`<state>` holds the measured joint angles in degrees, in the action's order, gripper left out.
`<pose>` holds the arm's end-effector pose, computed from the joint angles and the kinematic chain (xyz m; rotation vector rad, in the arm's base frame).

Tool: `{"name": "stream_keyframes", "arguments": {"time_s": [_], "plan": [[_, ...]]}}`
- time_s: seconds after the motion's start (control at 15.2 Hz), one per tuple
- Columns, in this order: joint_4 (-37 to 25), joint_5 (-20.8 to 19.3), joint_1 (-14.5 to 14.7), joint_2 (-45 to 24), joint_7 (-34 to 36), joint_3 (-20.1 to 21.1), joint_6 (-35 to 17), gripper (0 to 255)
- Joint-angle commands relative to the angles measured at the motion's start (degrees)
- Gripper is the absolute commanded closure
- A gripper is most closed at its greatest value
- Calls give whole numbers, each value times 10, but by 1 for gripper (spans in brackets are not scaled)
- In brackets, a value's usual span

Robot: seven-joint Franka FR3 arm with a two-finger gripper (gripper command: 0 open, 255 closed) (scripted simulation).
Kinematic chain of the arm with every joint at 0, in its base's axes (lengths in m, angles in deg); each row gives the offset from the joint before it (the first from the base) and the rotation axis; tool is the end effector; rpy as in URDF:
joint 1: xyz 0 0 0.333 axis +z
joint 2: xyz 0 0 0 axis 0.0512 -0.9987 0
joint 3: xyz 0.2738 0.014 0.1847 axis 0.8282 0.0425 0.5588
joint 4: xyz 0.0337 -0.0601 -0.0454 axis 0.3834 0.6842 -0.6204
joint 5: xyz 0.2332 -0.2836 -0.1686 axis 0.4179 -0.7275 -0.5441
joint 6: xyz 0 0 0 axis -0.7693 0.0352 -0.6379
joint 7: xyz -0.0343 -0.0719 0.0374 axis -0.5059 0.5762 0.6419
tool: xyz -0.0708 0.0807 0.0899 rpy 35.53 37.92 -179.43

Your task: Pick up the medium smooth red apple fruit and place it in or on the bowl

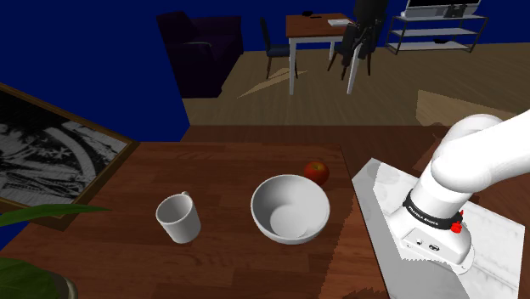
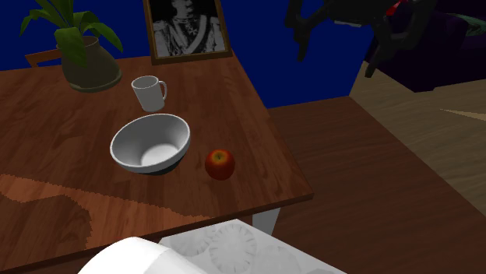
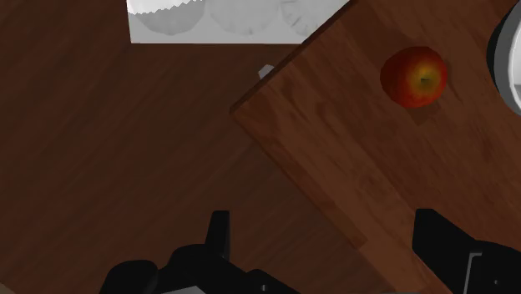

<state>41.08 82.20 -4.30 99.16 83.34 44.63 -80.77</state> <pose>0.3237 -0.0371 0.5991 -3.1104 0.0165 -0.1364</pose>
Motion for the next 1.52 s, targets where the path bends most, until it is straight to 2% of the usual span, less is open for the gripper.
{"name": "stream_keyframes", "arguments": {"time_s": [0.0,0.79,1.12,1.45], "plan": [[0,0,0,0,0,0,0,0],[219,60,39,79,119,115,-133,0],[287,100,69,78,173,174,-198,0],[336,144,105,44,233,240,-277,0]]}}
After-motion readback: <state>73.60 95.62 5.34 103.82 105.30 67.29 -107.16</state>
